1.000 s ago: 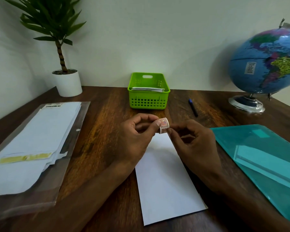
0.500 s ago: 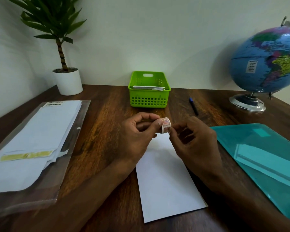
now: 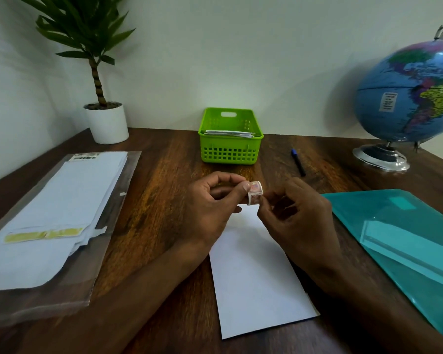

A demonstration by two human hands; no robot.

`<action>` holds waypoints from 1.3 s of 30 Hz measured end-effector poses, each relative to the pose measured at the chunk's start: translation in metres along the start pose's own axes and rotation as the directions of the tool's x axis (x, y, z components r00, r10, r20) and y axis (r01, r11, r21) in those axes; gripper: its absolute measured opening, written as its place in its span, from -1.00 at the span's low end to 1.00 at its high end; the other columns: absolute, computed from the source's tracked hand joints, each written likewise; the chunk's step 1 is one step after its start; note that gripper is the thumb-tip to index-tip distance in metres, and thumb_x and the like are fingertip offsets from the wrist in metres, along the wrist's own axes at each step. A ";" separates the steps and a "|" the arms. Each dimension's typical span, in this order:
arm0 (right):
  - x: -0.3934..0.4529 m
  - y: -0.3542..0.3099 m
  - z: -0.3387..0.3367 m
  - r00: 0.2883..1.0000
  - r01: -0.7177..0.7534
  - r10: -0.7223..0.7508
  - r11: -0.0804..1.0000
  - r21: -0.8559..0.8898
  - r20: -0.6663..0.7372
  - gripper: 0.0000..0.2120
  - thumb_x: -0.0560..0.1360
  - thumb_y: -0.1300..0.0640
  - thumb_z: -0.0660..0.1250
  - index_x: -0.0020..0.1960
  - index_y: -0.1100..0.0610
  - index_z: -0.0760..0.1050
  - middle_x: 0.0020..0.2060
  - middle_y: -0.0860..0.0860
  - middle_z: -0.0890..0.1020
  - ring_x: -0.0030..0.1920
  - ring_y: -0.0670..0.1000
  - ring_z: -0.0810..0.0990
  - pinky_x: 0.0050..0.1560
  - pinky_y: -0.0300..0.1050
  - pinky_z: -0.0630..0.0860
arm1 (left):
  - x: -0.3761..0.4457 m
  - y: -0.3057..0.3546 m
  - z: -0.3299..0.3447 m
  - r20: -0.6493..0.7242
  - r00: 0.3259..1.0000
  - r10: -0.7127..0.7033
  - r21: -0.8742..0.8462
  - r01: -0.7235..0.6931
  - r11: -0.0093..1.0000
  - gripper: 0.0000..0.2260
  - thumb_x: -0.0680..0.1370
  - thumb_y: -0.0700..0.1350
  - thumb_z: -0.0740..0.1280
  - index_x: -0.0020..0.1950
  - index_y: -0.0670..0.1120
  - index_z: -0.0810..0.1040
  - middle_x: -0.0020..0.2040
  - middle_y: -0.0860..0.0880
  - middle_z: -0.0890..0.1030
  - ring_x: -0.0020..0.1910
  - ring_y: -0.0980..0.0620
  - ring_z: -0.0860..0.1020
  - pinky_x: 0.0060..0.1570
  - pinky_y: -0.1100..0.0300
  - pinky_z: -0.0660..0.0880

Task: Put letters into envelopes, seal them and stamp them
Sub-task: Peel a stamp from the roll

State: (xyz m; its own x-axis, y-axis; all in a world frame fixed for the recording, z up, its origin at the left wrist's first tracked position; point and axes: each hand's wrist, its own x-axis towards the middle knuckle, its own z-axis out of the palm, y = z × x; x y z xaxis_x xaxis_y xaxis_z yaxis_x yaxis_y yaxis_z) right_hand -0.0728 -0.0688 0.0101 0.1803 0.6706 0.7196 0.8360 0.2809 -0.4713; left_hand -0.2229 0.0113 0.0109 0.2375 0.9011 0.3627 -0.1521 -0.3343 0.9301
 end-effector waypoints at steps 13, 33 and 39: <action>0.000 -0.002 0.000 0.999 0.022 -0.021 1.000 -0.009 0.034 -0.88 0.46 0.22 0.57 -0.06 0.15 0.65 -0.19 -0.02 0.62 -0.27 -0.03 0.60 -0.32 0.00 0.62 | 0.002 0.000 -0.002 -0.013 1.000 -0.008 0.047 0.009 0.999 -0.88 0.52 -0.17 0.49 0.04 -0.14 0.69 -0.10 -0.02 0.75 -0.15 0.05 0.73 -0.39 0.25 0.58; 0.000 -0.003 -0.001 0.998 0.016 -0.014 0.999 -0.042 0.064 -0.88 0.50 0.18 0.54 0.02 0.16 0.69 -0.14 -0.01 0.65 -0.26 -0.03 0.62 -0.28 0.01 0.65 | 0.002 -0.002 -0.002 -0.024 1.000 0.014 0.078 -0.012 0.997 -0.87 0.51 -0.14 0.50 0.04 -0.11 0.69 -0.09 0.01 0.75 -0.14 0.07 0.73 -0.37 0.24 0.59; 0.000 -0.003 -0.001 0.995 0.064 -0.062 0.997 -0.031 0.076 -0.89 0.48 0.22 0.55 -0.02 0.17 0.68 -0.17 -0.01 0.64 -0.27 -0.04 0.60 -0.31 -0.02 0.62 | 0.003 -0.002 -0.003 -0.015 1.000 -0.013 0.062 0.014 0.998 -0.88 0.51 -0.14 0.51 0.02 -0.10 0.69 -0.12 0.02 0.76 -0.16 0.06 0.73 -0.40 0.25 0.57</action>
State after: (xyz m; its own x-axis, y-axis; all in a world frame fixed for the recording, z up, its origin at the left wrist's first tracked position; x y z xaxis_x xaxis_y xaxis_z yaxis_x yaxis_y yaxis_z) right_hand -0.0750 -0.0708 0.0124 0.0881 0.7024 0.7063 0.8614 0.3023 -0.4081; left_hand -0.2246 0.0149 0.0099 0.2252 0.9095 0.3494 -0.0893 -0.3378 0.9370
